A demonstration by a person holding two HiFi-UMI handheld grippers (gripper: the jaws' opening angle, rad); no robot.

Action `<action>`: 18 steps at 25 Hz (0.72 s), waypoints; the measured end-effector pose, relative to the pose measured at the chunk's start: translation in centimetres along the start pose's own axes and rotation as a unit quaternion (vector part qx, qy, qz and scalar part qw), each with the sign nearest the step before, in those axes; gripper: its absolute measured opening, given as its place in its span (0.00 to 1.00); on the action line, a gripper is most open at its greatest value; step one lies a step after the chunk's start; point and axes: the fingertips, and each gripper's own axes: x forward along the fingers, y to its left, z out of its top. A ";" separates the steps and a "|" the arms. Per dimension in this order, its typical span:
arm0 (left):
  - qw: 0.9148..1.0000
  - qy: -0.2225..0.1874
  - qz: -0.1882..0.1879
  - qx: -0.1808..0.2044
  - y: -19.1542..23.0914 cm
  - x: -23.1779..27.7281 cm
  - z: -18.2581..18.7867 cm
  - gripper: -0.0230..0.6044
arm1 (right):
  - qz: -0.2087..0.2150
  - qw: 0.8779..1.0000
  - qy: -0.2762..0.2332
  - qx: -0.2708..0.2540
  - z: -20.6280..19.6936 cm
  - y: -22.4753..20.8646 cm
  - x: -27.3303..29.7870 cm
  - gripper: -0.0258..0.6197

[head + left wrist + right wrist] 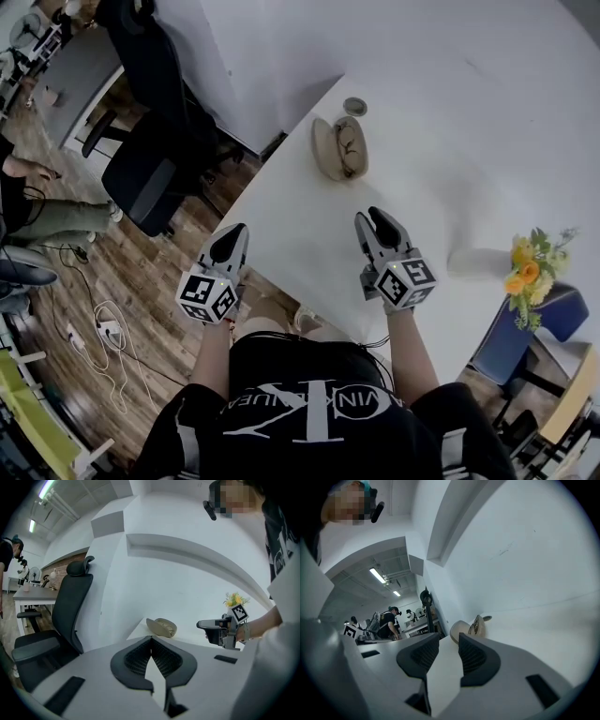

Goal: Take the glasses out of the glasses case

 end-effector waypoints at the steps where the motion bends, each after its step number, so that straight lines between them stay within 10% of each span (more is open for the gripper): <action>1: 1.000 0.002 -0.001 -0.001 -0.1 0.1 -0.2 0.06 | 0.000 1.000 0.000 -0.002 0.0 0.0 0.0 0.24; 18: 0.997 0.014 -0.071 0.020 0.3 5.9 1.2 0.06 | -0.035 0.999 0.008 -0.012 1.1 -0.8 3.8 0.23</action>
